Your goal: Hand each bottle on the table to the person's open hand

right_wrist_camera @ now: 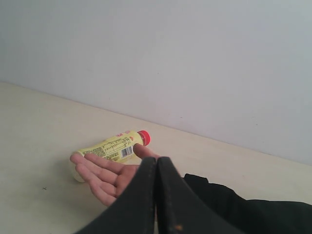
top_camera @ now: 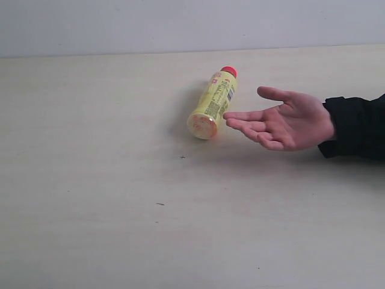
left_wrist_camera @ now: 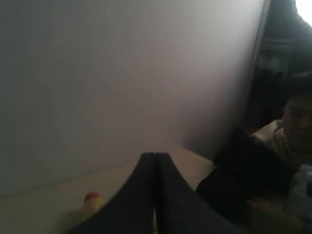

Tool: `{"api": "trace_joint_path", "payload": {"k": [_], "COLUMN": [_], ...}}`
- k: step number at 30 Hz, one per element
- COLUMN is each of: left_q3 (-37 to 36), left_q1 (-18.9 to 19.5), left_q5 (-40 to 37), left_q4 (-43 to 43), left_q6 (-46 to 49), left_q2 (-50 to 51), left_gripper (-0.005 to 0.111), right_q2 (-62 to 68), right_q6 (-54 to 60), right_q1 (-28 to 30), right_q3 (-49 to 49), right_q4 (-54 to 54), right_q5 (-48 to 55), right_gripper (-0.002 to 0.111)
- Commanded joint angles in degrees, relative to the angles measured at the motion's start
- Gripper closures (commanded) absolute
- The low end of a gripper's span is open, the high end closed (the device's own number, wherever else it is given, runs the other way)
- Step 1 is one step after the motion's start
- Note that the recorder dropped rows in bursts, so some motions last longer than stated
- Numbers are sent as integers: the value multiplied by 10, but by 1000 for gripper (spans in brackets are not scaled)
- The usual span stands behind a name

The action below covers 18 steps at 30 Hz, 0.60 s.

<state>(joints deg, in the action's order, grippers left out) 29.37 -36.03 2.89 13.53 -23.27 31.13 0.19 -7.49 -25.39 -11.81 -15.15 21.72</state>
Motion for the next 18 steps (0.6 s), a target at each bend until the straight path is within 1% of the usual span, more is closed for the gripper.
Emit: {"api": "trace_joint_path", "payload": {"k": [1, 5, 7, 9, 11, 14, 16, 18], "left_q3": [101, 215, 268, 317, 366, 420, 448, 480], "left_q1": [2, 20, 28, 29, 29, 29, 29, 29], "left_q5": [-99, -215, -265, -307, -336, -338, -335, -338], "left_q4": [-22, -21, -18, -11, 4, 8, 8, 8], "left_q6": [15, 15, 15, 15, 15, 16, 15, 14], "left_q2": [152, 303, 374, 430, 484, 543, 578, 617], "left_gripper": [107, 107, 103, 95, 83, 64, 54, 49], "right_q2": [-2, -2, -2, -2, -2, -2, -2, -2], "right_q6": [-1, -1, -1, -1, -1, -1, -1, -1], "right_q1": [1, 1, 1, 1, 1, 1, 1, 1], "right_q3": [1, 1, 1, 1, 1, 1, 1, 1], "right_q4": [0, 0, 0, 0, 0, 0, 0, 0], "right_q5": [-2, -2, -2, -2, -2, -2, -2, -2], "right_gripper": [108, 108, 108, 108, 108, 108, 108, 108]}}
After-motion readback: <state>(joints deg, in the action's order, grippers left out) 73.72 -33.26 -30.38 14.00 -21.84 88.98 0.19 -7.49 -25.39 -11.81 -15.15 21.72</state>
